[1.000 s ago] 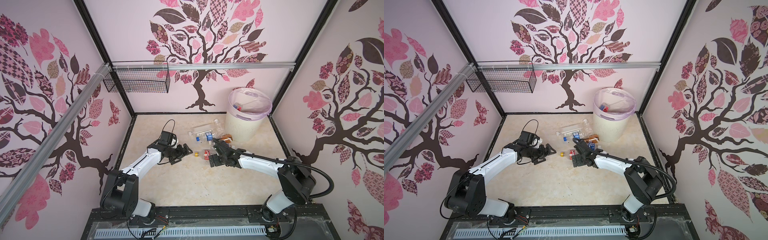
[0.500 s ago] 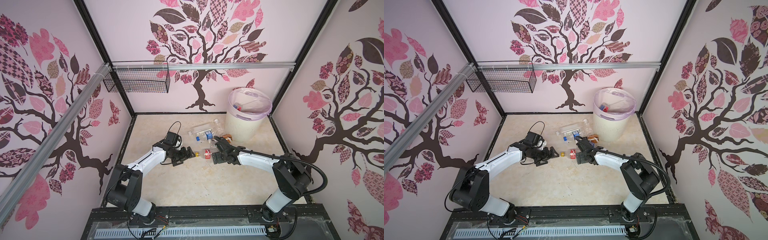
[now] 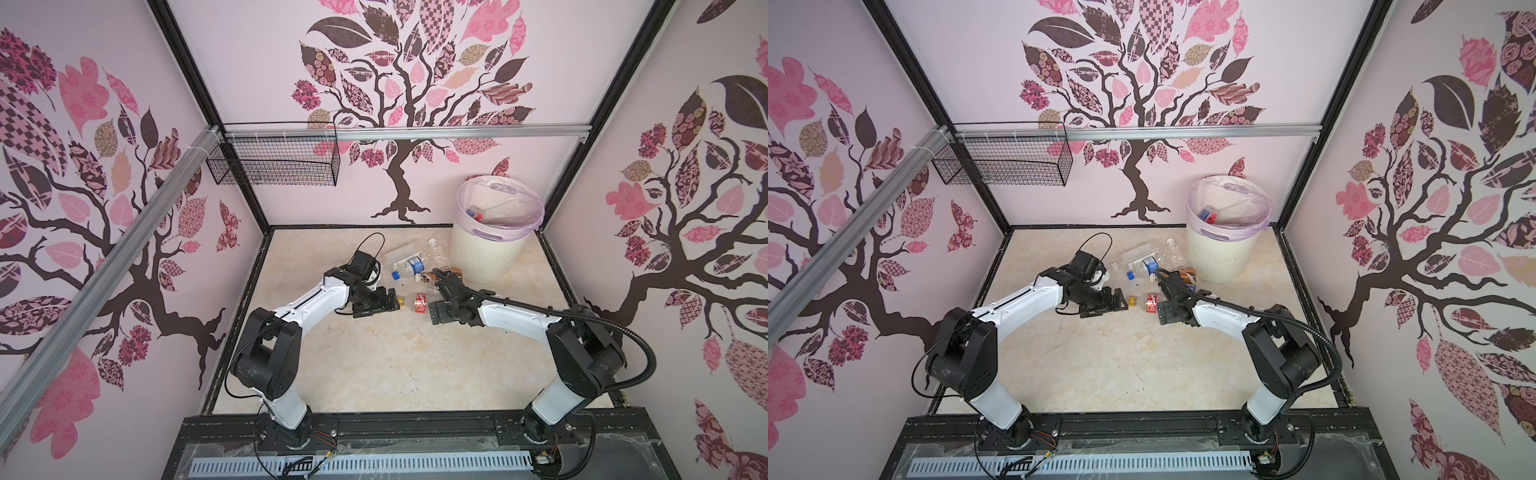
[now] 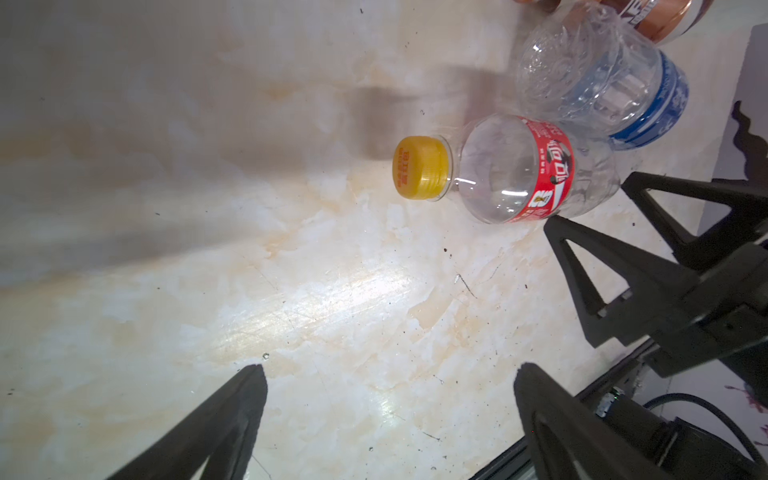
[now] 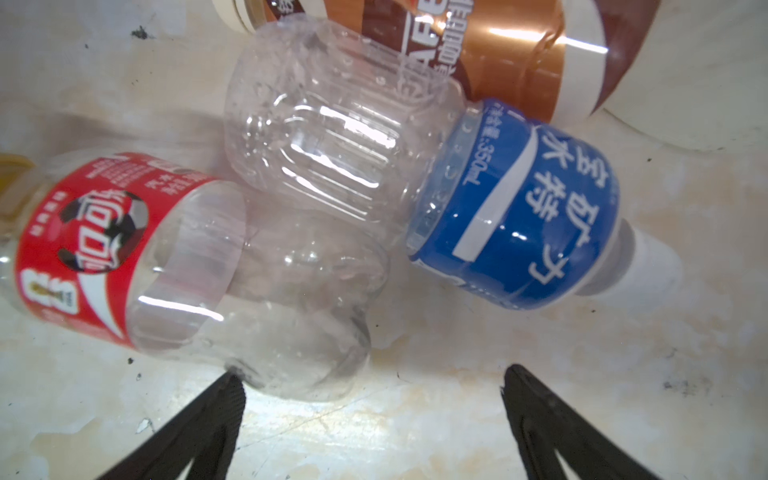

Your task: Throw the plastic bottles in the bin

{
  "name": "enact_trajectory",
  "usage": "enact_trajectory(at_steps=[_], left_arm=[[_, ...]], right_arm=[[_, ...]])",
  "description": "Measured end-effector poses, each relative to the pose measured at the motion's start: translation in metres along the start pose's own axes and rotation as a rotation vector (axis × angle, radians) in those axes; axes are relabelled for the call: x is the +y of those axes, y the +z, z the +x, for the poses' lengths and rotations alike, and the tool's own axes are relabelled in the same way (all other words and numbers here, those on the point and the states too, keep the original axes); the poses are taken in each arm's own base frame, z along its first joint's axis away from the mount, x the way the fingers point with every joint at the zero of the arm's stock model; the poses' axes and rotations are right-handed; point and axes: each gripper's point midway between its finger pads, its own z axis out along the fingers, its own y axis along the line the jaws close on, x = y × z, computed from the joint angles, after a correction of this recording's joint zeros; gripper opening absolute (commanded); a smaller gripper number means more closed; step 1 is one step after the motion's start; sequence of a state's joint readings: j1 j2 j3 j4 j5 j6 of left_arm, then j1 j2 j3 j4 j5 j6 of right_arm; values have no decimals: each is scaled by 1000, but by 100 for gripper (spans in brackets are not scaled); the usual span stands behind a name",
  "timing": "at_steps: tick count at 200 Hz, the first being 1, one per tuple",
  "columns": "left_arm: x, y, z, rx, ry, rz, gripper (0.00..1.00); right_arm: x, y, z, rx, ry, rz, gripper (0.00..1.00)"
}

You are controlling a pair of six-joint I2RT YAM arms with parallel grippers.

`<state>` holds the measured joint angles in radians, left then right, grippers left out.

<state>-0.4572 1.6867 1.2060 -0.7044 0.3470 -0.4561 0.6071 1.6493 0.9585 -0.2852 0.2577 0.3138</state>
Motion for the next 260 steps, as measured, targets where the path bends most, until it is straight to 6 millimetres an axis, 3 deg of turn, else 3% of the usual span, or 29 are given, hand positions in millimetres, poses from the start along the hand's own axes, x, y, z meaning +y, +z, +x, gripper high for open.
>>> enact_trajectory(at_steps=[30,106,157,188,235,260], left_arm=[[2,-1,-5,0,45,-32,97],[-22,6,-29,-10,188,-67,97],[-35,13,-33,-4,181,-46,98],[-30,8,-37,-18,111,-29,98],[-5,-20,-42,-75,-38,22,98],[0,-29,-38,-87,-75,43,98]], right_arm=[[-1,-2,0,-3,1,-2,100],[-6,-20,10,-31,23,-35,99],[9,-25,11,-36,42,-135,100],[19,-27,6,-51,46,-191,100],[38,-23,-2,-43,52,-268,100],[52,-22,-3,-36,54,-301,100]])
